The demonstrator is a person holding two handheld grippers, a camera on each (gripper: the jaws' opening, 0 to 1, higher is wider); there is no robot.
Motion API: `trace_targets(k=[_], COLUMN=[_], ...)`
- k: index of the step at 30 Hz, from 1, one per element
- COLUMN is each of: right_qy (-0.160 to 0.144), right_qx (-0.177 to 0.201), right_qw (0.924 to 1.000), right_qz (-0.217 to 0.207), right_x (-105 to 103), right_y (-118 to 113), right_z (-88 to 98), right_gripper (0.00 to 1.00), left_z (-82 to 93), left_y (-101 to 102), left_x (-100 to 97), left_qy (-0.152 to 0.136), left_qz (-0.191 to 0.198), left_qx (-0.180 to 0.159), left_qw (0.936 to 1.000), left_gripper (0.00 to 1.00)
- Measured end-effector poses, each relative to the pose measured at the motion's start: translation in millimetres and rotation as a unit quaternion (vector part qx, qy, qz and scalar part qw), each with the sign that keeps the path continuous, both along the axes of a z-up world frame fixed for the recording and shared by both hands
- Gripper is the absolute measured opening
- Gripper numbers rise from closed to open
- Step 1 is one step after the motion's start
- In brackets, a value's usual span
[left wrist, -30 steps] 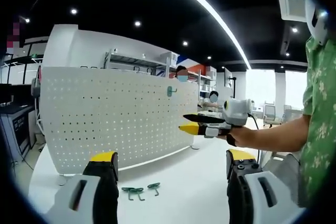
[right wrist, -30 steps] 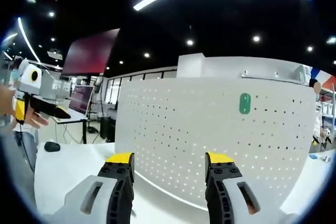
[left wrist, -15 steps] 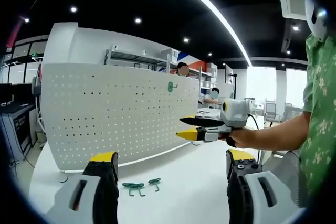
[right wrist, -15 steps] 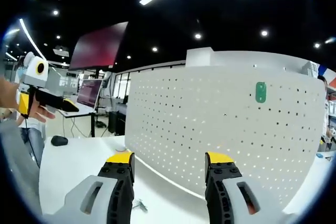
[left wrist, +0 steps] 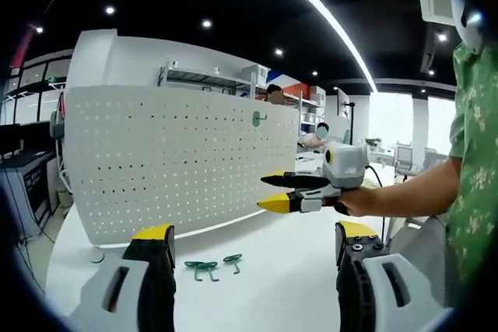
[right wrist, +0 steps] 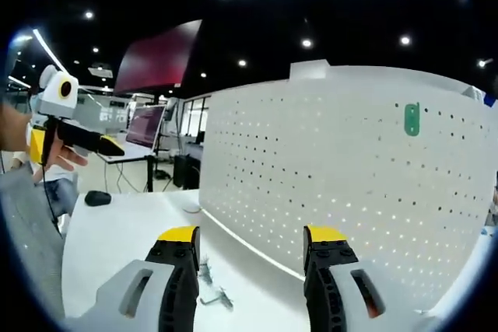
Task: Insert the hook assembly into the mounting plate slot until the hook locks in place.
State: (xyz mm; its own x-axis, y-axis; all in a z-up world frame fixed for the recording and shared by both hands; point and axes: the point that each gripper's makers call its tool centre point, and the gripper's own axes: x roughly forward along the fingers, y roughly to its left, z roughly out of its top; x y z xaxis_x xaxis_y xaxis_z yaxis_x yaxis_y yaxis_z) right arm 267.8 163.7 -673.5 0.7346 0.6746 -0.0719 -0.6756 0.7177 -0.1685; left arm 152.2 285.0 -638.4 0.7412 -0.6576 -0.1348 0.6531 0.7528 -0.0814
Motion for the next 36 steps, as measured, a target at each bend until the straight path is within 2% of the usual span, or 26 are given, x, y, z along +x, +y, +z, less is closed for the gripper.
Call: trace_targets(k=[13, 22, 26, 28, 36], right_qy=[0.029, 0.051, 0.063, 0.066, 0.079], right_qx=[-0.060, -0.117, -0.126, -0.142, -0.170], right_qw=[0.9973, 0.9902, 0.9871, 0.9843, 0.9780], right_qz=[0.033, 0.057, 0.076, 0.082, 0.092], right_x=[3, 3, 0, -1, 3], right_y=[15, 22, 27, 29, 32], right_z=[-40.8, -74.8, -85.1, -92.0, -109.5], right_gripper=[0.53, 0.52, 0.51, 0.50, 0.42], left_z=[-6.8, -8.9, -11.1, -11.8, -18.0], left_y=[4, 6, 7, 8, 10], left_x=[-2.9, -2.3, -1.8, -1.5, -0.7], left_qy=[0.007, 0.009, 0.011, 0.012, 0.019], left_qz=[0.007, 0.013, 0.015, 0.016, 0.019], left_qx=[0.005, 0.003, 0.002, 0.002, 0.002], left_qw=[0.9999, 0.9999, 0.9998, 0.9998, 0.9996], left_gripper=[0.87, 0.87, 0.87, 0.87, 0.87])
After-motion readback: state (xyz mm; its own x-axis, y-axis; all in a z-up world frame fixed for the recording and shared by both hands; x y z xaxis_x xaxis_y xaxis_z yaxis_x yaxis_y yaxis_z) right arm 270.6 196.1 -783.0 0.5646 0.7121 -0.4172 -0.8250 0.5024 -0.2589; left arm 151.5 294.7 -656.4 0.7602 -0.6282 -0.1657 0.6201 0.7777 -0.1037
